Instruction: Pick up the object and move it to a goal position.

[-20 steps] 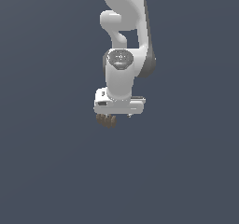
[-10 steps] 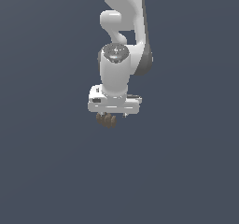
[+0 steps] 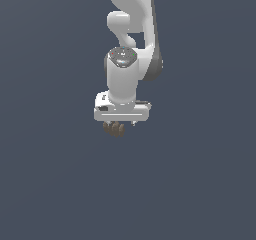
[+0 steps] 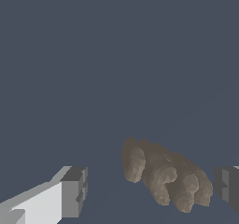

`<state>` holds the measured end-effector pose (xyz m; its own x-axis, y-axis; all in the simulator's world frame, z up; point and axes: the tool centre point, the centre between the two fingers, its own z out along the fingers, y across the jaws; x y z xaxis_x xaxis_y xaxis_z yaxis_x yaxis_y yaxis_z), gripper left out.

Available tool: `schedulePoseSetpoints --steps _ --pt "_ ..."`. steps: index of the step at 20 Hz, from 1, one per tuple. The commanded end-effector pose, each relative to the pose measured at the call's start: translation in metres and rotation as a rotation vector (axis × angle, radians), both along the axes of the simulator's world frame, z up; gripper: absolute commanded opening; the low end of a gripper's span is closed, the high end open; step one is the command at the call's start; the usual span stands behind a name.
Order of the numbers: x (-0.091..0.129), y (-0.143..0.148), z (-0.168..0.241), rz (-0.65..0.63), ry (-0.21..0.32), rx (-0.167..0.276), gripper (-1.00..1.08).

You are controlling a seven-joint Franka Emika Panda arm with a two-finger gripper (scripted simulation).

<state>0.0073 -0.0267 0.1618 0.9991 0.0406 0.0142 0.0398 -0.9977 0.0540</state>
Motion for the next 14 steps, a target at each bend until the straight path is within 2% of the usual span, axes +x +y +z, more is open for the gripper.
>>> schedulePoseSetpoints --steps 1,14 --pt "-0.0009 -0.0013 -0.0005 0.031 0.002 0.001 1.00" --pt "-0.0086 -0.0113 -0.0049 0.302 0.020 0.010 1.00"
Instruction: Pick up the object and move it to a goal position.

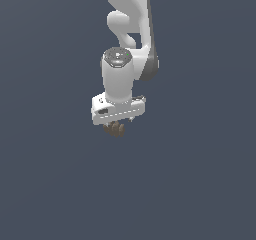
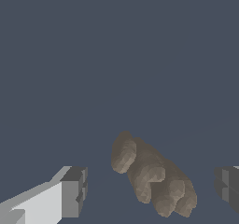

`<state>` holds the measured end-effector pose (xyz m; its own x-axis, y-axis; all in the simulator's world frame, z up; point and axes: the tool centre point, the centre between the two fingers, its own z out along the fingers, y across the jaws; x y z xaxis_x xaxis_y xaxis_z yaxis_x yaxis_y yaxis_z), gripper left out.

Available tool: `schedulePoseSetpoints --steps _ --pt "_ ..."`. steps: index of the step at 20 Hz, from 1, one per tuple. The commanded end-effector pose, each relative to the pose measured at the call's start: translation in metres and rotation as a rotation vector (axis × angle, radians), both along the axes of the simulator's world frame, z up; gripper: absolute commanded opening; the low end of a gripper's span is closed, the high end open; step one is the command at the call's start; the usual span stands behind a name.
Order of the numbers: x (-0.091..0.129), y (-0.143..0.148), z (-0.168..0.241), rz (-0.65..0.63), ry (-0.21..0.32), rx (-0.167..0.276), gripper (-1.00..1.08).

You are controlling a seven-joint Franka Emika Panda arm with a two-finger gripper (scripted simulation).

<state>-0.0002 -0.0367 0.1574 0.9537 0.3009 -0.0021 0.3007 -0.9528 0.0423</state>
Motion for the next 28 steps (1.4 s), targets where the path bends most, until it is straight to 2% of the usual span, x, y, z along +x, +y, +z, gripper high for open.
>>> schedulePoseSetpoints --steps 1,28 --pt "-0.002 -0.002 -0.001 0.061 0.004 0.002 1.00" --pt "-0.021 -0.024 -0.009 0.714 0.027 0.025 1.00"
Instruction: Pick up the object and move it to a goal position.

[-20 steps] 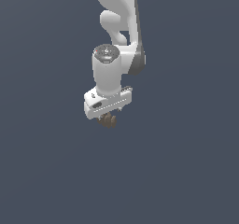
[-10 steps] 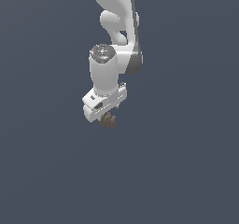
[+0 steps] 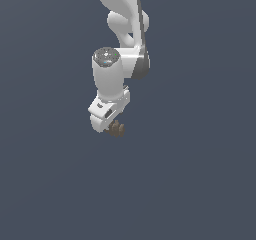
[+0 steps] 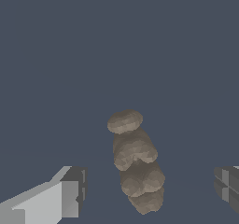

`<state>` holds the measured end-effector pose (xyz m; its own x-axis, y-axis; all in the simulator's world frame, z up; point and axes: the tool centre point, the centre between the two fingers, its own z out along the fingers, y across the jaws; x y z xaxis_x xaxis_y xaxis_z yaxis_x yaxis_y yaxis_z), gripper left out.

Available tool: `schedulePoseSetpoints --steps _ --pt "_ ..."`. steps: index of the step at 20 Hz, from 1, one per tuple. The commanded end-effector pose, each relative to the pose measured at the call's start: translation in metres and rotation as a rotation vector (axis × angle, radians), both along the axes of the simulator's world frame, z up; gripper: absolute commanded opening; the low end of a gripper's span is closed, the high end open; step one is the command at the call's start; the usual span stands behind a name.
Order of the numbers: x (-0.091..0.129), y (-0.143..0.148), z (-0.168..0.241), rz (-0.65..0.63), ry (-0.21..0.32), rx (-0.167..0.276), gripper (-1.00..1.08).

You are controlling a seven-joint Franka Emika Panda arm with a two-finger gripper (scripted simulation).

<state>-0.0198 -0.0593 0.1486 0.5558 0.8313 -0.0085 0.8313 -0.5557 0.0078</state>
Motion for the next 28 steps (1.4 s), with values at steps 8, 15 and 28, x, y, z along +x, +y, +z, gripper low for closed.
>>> schedulePoseSetpoints --steps 8,15,28 --pt "-0.006 -0.006 -0.002 0.195 0.003 0.008 1.00" --pt "-0.008 -0.008 -0.003 0.268 0.003 0.010 1.00" --pt "-0.009 -0.008 -0.021 0.281 0.003 0.011 1.00"
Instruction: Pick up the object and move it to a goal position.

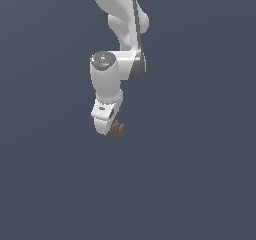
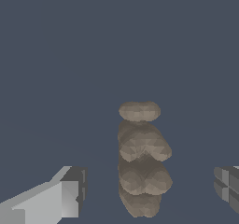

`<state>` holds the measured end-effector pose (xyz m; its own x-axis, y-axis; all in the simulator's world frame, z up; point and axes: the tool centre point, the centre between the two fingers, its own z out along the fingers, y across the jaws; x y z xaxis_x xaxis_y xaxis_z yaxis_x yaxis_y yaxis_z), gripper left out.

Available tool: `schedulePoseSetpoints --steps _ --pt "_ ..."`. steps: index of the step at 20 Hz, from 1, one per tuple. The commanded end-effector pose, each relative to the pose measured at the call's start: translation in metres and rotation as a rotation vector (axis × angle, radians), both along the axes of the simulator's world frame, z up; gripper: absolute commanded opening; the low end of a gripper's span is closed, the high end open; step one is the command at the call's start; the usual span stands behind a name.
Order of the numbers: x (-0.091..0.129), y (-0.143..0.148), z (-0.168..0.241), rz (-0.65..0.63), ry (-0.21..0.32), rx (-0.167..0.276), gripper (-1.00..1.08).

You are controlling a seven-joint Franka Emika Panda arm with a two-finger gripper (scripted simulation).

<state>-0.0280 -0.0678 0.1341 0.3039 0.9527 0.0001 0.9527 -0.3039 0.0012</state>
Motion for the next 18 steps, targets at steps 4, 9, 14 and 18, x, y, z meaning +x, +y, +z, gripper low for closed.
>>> schedulePoseSetpoints --steps 4,9,14,18 --pt "-0.001 0.000 -0.027 0.002 0.001 0.001 1.00" --pt "0.000 0.000 -0.038 0.003 0.001 0.001 1.00" --pt "0.000 0.000 -0.038 0.003 0.001 0.000 -1.00" --pt "0.000 0.000 -0.038 0.003 0.001 0.000 -1.00"
